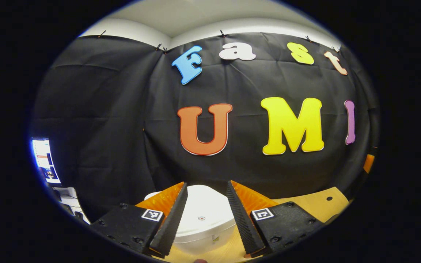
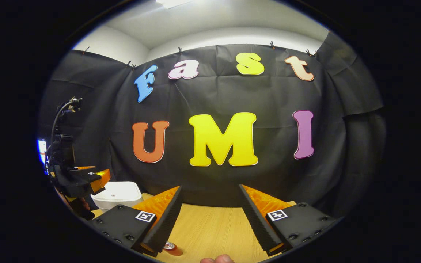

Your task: Press the lid of the desktop garbage bin to open it, pick up the crumpled paper on the desktop and throw it into the bin, then pick up the pop can on the desktop and drop it into the bin, and finally close the garbage bin lid.

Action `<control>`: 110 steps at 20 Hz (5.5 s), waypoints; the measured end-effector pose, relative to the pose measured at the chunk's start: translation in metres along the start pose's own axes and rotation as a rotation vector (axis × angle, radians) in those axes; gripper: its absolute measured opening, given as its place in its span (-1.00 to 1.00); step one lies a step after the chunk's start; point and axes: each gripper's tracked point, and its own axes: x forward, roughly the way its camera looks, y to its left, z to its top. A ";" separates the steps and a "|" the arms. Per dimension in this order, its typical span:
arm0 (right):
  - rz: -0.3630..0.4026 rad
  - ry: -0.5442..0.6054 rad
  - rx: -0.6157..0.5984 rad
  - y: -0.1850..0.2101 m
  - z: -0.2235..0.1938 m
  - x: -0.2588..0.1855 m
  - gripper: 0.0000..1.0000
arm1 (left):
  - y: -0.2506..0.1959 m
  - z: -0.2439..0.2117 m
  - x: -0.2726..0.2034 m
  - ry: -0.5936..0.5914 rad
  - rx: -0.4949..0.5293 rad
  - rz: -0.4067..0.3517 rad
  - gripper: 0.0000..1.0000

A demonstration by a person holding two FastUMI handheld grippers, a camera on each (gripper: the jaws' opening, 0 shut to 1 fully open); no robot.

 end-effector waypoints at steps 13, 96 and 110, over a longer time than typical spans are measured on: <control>-0.021 0.054 -0.033 -0.018 -0.020 0.005 0.89 | 0.021 -0.084 0.029 0.228 0.002 0.060 -0.66; 0.006 0.944 -0.028 -0.082 -0.412 -0.053 -0.57 | -0.015 -0.070 -0.116 0.219 -0.026 -0.208 0.91; 0.302 0.568 0.034 0.076 -0.161 0.018 -0.81 | 0.016 -0.072 -0.105 0.201 -0.066 -0.189 0.91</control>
